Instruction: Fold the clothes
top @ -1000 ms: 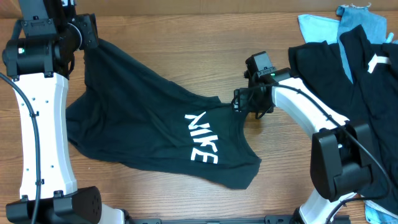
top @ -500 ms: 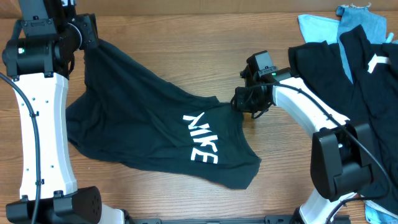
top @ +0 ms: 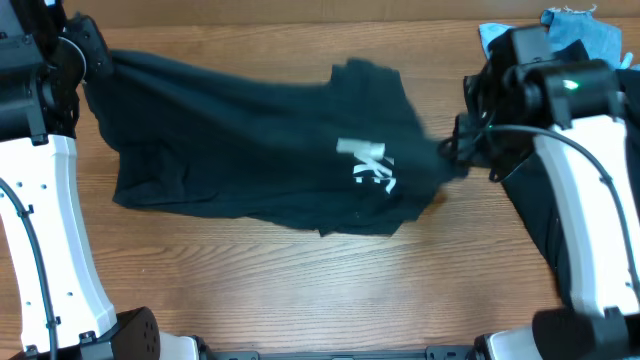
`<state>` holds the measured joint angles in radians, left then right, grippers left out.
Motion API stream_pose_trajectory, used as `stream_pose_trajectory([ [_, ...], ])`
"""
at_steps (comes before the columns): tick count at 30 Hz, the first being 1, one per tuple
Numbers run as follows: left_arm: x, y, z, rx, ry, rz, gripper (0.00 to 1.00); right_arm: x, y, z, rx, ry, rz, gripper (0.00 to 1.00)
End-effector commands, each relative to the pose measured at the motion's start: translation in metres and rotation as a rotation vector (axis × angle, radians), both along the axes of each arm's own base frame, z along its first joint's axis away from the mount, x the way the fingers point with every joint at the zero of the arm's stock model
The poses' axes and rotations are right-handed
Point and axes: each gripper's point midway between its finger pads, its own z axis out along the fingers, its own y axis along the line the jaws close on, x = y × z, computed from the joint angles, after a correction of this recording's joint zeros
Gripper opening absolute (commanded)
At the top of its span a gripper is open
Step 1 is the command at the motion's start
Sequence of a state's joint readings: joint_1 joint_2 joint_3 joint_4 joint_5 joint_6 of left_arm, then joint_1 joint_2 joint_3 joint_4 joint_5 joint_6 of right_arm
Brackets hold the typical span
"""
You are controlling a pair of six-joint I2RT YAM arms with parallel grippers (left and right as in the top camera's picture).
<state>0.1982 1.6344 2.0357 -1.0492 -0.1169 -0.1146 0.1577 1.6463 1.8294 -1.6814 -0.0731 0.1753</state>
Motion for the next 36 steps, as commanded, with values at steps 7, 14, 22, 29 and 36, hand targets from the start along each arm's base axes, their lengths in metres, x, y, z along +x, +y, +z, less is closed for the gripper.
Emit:
stream_pose_trajectory([
  [7, -0.007, 0.0, 0.01, -0.009, -0.018, 0.021, 0.04, 0.01, 0.0, -0.042, -0.021, 0.071, 0.017, 0.75],
  [14, -0.005, -0.009, 0.009, -0.039, -0.021, -0.019, 0.04, 0.056, 0.049, -0.062, 0.163, -0.026, 0.181, 0.7],
  [22, -0.007, -0.009, 0.005, -0.043, -0.004, -0.019, 0.04, 0.076, 0.125, -0.142, 0.229, 0.059, 0.355, 0.63],
  [29, -0.007, -0.009, 0.005, -0.043, -0.004, -0.02, 0.04, 0.091, 0.152, -0.191, 0.24, 0.058, 0.402, 0.58],
  [36, -0.008, -0.01, 0.003, -0.045, 0.004, -0.02, 0.04, 0.115, 0.163, -0.221, 0.256, -0.001, 0.41, 0.55],
])
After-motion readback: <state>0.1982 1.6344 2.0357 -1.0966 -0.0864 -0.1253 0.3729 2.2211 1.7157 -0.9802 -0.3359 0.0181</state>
